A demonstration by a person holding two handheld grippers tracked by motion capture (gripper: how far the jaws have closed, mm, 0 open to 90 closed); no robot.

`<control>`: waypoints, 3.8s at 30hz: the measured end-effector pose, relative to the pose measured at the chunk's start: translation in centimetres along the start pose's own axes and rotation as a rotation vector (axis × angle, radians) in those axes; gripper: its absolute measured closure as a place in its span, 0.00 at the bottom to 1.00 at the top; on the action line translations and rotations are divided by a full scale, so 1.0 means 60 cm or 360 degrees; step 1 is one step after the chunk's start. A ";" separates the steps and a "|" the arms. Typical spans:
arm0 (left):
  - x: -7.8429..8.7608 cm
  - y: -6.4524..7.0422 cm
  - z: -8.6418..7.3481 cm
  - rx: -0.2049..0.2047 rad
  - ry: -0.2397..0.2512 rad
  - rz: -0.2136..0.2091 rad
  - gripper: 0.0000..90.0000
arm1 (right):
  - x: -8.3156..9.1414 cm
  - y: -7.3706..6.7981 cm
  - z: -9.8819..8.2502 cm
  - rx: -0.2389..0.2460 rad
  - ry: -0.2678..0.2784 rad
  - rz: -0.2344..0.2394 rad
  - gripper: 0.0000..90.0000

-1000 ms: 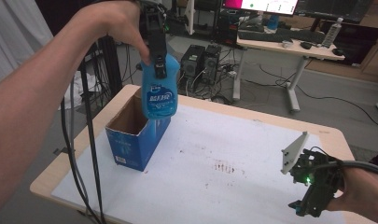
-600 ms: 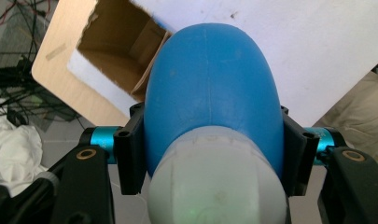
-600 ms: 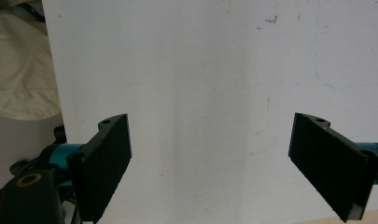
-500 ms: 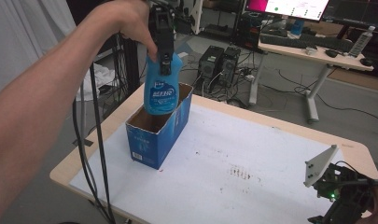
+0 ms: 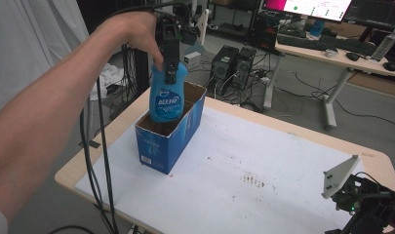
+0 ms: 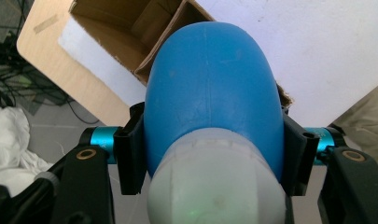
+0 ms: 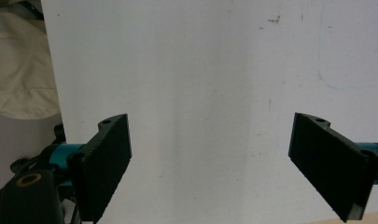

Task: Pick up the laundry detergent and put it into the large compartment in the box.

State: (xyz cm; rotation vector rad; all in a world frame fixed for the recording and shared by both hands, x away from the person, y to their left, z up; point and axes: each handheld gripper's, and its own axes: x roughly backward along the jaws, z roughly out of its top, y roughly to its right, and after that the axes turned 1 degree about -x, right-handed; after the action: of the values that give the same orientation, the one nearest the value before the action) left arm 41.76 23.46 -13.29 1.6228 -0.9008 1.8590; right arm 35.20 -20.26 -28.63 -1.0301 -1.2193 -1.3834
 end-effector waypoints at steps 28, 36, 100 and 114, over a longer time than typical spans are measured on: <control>-0.143 -0.001 -0.009 -0.0361 0.0032 -0.0067 0.42 | -0.007 0.000 -0.005 -0.0022 -0.0027 0.0000 0.14; -0.179 0.003 -0.012 -0.0414 0.0033 -0.0084 0.42 | -0.008 0.000 -0.004 -0.0022 -0.0033 0.0000 0.14; -0.226 0.001 -0.027 -0.0403 0.0111 -0.0097 0.33 | -0.020 -0.007 -0.003 -0.0014 -0.0043 0.0010 0.14; -0.201 0.002 -0.022 -0.0390 0.0112 -0.0089 0.30 | -0.019 -0.007 -0.005 -0.0013 -0.0036 0.0009 0.14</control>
State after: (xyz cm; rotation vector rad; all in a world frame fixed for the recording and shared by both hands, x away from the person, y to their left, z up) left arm 42.70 24.98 -25.27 1.4114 -0.9991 1.6836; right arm 34.97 -20.40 -29.87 -1.0568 -1.2275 -1.3768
